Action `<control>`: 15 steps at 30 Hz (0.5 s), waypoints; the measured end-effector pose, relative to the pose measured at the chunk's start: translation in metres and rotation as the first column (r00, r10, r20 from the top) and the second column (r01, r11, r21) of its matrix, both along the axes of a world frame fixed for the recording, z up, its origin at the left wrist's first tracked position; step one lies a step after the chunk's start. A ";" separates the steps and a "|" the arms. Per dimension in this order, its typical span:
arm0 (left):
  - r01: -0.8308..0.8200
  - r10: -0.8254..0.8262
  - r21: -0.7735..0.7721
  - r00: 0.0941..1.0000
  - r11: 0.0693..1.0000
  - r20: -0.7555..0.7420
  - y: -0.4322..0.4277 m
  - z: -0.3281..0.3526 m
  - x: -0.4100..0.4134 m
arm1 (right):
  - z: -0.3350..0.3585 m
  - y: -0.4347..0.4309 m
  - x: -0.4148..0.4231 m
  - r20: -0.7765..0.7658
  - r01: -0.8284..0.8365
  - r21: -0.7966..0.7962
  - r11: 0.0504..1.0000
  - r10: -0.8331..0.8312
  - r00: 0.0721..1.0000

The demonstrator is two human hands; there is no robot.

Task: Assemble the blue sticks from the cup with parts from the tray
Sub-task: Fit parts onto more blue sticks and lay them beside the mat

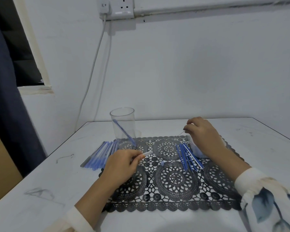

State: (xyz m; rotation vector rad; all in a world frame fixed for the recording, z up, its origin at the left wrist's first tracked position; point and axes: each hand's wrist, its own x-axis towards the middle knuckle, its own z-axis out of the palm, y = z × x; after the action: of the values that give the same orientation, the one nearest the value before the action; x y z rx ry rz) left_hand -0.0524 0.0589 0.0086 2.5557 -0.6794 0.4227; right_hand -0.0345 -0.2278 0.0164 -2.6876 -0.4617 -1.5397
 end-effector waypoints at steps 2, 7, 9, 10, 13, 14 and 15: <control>-0.001 0.001 -0.008 1.000 1.000 -0.006 0.000 0.000 0.000 | 0.000 0.002 0.000 -0.005 -0.041 0.023 0.999 0.041 0.999; -0.007 0.007 -0.011 1.000 1.000 -0.023 0.002 0.000 0.002 | -0.004 0.018 -0.005 -0.130 -0.099 0.009 0.995 0.099 0.986; -0.009 0.009 -0.014 1.000 1.000 -0.026 0.003 0.000 0.002 | -0.007 0.027 -0.009 -0.216 -0.115 0.002 0.993 0.113 0.970; -0.009 0.008 -0.019 1.000 1.000 -0.025 0.003 0.001 0.002 | -0.009 0.032 -0.011 -0.234 -0.138 -0.011 0.990 0.132 0.963; -0.012 0.011 -0.032 1.000 0.999 -0.021 0.004 0.001 0.002 | -0.013 0.046 -0.018 -0.261 -0.187 -0.084 0.979 0.159 0.952; -0.011 0.011 -0.033 1.000 0.999 -0.019 0.004 0.001 0.003 | -0.015 0.050 -0.019 -0.269 -0.192 -0.113 0.975 0.156 0.950; -0.009 0.009 -0.035 1.000 0.999 -0.019 0.004 0.001 0.003 | -0.016 0.054 -0.021 -0.276 -0.195 -0.137 0.971 0.152 0.949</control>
State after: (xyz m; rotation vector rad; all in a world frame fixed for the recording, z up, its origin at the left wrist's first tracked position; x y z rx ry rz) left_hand -0.0498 0.0628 0.0096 2.5270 -0.6483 0.4097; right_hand -0.0560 -0.1742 0.0006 -2.8225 -0.8186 -1.1232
